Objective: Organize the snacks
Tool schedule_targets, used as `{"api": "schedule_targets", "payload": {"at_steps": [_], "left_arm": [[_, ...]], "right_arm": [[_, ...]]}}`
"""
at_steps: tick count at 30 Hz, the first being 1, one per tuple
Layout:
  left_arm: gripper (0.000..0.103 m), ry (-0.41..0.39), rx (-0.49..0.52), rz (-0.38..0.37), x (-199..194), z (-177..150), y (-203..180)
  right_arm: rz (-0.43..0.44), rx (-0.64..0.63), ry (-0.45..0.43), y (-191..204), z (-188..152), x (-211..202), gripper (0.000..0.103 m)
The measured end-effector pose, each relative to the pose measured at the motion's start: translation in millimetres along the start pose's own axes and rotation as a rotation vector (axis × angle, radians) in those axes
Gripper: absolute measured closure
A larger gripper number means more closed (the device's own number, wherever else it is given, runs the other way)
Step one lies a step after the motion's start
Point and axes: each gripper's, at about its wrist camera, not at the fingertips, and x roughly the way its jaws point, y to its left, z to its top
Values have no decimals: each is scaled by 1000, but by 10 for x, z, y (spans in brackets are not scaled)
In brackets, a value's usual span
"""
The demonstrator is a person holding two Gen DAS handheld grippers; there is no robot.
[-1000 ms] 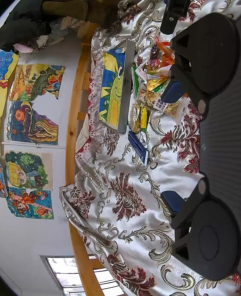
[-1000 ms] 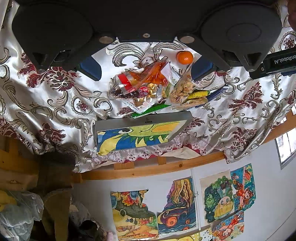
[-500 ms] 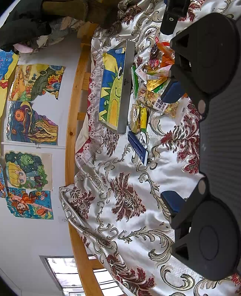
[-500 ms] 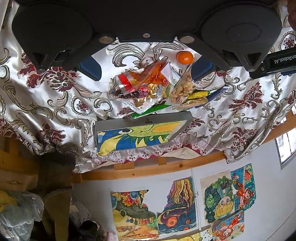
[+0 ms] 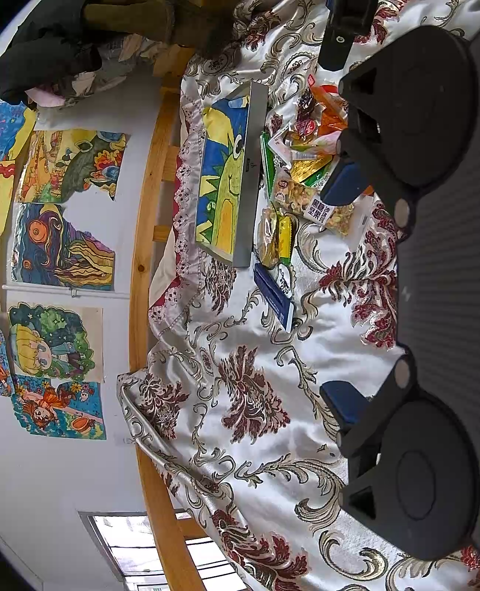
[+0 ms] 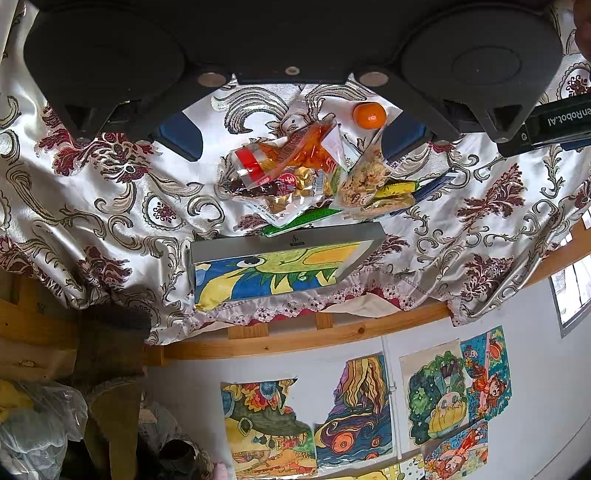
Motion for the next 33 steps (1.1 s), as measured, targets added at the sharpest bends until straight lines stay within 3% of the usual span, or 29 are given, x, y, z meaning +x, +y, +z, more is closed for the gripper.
{"api": "schedule_targets", "payload": {"at_steps": [24,33], "left_arm": [[0,17,3,10,71,-117,-53],[0,43,2,-3,214,-7,-38]], "right_arm": [[-1,2,12,42,-12,11,1],[1,-27,22,67,92,89,1]]}}
